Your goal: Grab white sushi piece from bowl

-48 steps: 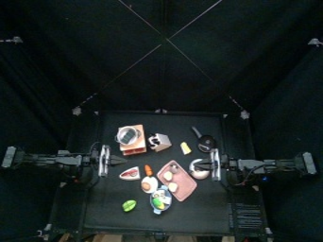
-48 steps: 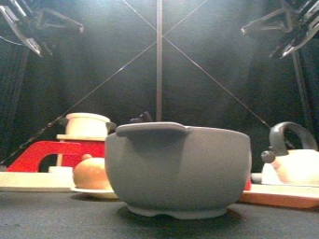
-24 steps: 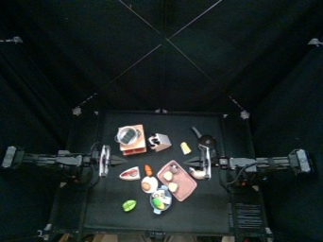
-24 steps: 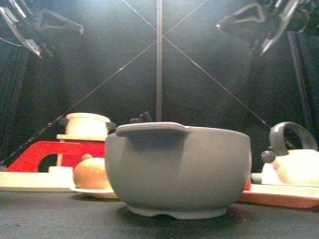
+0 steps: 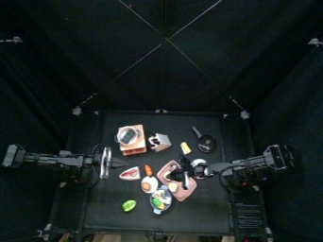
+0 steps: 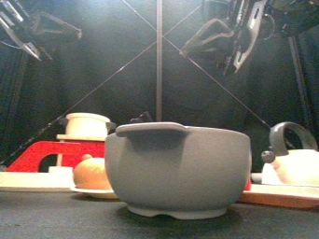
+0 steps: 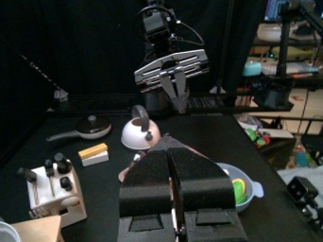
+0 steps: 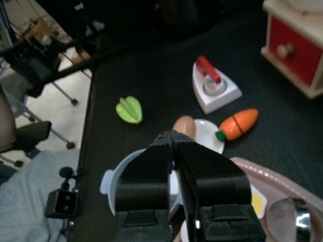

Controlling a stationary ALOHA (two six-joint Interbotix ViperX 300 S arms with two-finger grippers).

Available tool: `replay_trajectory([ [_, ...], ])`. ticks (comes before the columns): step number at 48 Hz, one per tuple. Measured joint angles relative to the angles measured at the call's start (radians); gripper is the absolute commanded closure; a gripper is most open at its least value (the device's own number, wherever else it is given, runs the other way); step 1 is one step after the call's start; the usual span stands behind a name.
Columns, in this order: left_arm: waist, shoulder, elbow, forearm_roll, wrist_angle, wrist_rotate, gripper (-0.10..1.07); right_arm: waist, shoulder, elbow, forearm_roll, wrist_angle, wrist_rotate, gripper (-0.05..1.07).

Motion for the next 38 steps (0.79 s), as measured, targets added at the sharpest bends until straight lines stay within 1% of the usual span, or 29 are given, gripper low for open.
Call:
replay_trajectory([
  [7, -0.002, 0.094, -0.015, 0.046, -0.002, -0.002, 1.00, 0.015, 0.072, -0.041, -0.002, 0.008, -0.002, 0.85],
  [12, -0.003, 0.130, -0.025, 0.055, 0.000, 0.000, 1.00, 0.029, 0.121, -0.077, -0.014, 0.017, -0.002, 0.72],
  [20, -0.005, 0.126, -0.028, 0.055, 0.000, -0.008, 1.00, 0.058, 0.206, -0.127, -0.049, 0.057, 0.000, 0.50],
  [26, -0.011, 0.127, -0.014, 0.031, -0.005, -0.006, 1.00, 0.069, 0.247, -0.161, -0.057, 0.103, 0.000, 0.36],
  [32, -0.014, 0.126, -0.008, 0.009, -0.006, -0.003, 1.00, 0.066, 0.272, -0.193, -0.066, 0.140, 0.000, 0.25],
  [38, -0.014, 0.126, -0.008, 0.008, -0.006, -0.003, 1.00, 0.064, 0.302, -0.216, -0.083, 0.149, -0.002, 0.21],
])
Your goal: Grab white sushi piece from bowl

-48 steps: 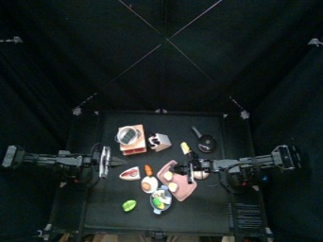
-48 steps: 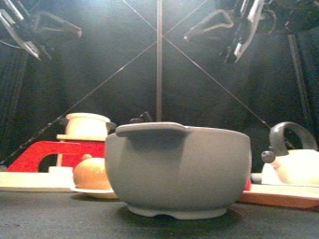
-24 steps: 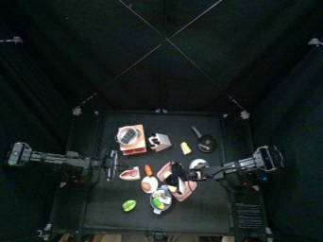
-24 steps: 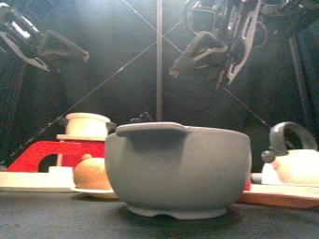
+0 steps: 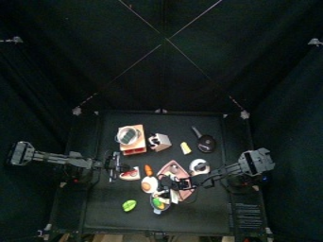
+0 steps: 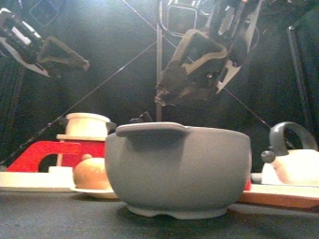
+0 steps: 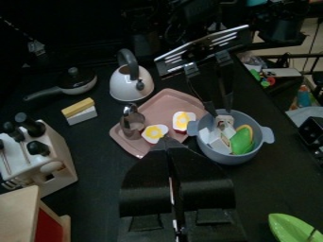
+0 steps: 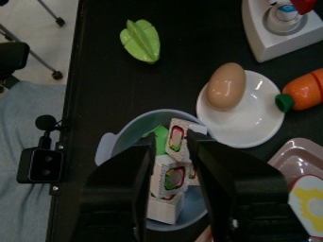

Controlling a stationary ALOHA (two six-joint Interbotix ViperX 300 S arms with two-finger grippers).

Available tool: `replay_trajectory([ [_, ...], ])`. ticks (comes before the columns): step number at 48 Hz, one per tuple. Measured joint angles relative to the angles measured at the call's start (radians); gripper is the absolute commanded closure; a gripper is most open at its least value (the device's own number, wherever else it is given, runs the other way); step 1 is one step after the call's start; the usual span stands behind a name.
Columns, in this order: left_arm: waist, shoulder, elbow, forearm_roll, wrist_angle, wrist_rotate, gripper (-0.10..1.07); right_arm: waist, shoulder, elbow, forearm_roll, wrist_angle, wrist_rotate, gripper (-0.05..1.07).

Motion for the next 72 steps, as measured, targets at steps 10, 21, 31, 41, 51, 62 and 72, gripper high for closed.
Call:
replay_trajectory([
  [10, 0.000, 0.000, 0.000, -0.003, 0.000, 0.000, 1.00, -0.012, 0.049, -0.035, -0.037, 0.005, 0.002, 0.21],
  [21, 0.000, -0.002, 0.000, -0.003, 0.000, 0.000, 1.00, -0.040, 0.083, -0.054, -0.063, 0.011, 0.002, 0.21],
  [31, -0.002, -0.002, 0.000, -0.003, 0.000, 0.000, 1.00, -0.043, 0.103, -0.058, -0.064, 0.041, 0.000, 0.21],
  [41, 0.000, -0.002, 0.002, -0.003, 0.002, 0.000, 1.00, -0.044, 0.107, -0.067, -0.066, 0.054, 0.000, 0.21],
  [51, 0.000, -0.002, 0.002, -0.003, 0.000, 0.000, 1.00, -0.043, 0.112, -0.071, -0.080, 0.067, 0.002, 0.22],
  [62, 0.000, -0.002, 0.000, -0.003, 0.000, 0.000, 1.00, -0.041, 0.120, -0.086, -0.091, 0.087, 0.002, 0.22],
  [72, 0.000, -0.002, 0.005, -0.003, 0.000, 0.000, 1.00, -0.040, 0.126, -0.101, -0.106, 0.121, 0.002, 0.26],
])
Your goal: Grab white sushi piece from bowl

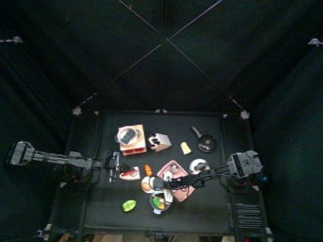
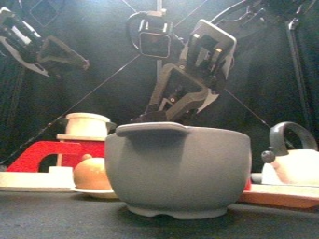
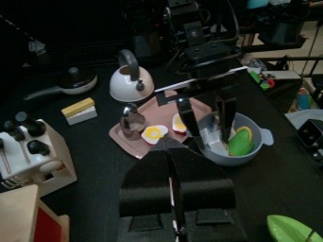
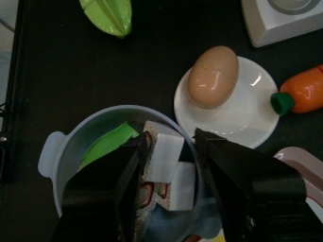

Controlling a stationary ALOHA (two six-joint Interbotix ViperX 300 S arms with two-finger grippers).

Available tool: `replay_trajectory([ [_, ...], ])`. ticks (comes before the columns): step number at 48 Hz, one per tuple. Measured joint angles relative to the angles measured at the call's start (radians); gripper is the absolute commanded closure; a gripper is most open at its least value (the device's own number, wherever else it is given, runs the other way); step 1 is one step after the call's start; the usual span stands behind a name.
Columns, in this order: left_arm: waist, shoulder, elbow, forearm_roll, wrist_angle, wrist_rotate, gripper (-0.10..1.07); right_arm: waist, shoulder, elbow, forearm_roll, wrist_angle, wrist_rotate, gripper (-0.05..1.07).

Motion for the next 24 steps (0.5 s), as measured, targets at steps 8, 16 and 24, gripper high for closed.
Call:
replay_trajectory([
  [8, 0.002, 0.000, 0.000, 0.000, 0.000, 0.000, 1.00, 0.000, -0.002, -0.012, -0.009, 0.021, 0.000, 0.39],
  [16, 0.002, 0.000, 0.000, 0.000, 0.000, 0.000, 1.00, 0.000, 0.000, -0.021, -0.017, 0.032, -0.002, 0.47],
  [24, 0.002, 0.000, 0.000, 0.000, 0.000, 0.000, 1.00, 0.000, -0.005, -0.031, -0.020, 0.048, -0.002, 0.47],
])
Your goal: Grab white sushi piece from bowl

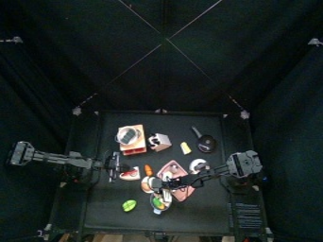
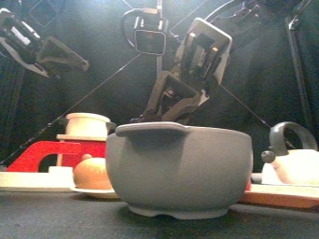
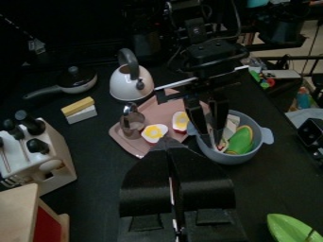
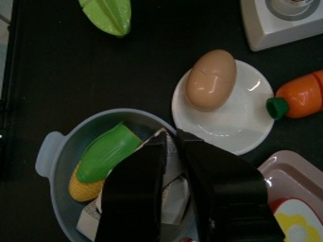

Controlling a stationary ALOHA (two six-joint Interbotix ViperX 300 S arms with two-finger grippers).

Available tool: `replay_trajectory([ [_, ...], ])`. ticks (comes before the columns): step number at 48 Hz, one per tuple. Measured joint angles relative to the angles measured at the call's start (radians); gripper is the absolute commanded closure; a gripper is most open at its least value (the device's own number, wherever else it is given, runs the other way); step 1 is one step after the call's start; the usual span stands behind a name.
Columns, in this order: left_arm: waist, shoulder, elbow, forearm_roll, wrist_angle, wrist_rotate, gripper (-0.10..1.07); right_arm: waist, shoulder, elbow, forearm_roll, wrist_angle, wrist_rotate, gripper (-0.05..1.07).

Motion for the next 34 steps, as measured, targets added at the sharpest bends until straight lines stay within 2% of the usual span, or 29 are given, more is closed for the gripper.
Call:
replay_trajectory([
  [5, 0.000, 0.000, 0.000, 0.002, 0.000, 0.000, 1.00, 0.000, -0.026, -0.006, 0.014, 0.026, 0.009, 0.46],
  [10, 0.000, 0.000, 0.000, 0.000, 0.000, 0.000, 1.00, 0.000, -0.075, -0.017, 0.081, 0.063, 0.044, 0.43],
  [18, 0.000, 0.000, 0.000, 0.000, 0.000, 0.000, 1.00, 0.000, -0.120, -0.040, 0.213, 0.123, 0.176, 0.29],
  [29, 0.000, 0.000, 0.000, 0.000, 0.000, 0.000, 1.00, 0.000, -0.110, -0.041, 0.206, 0.206, 0.304, 0.10],
  [34, 0.000, 0.000, 0.000, 0.000, 0.000, 0.000, 1.00, -0.002, -0.106, -0.041, 0.184, 0.227, 0.354, 0.06],
])
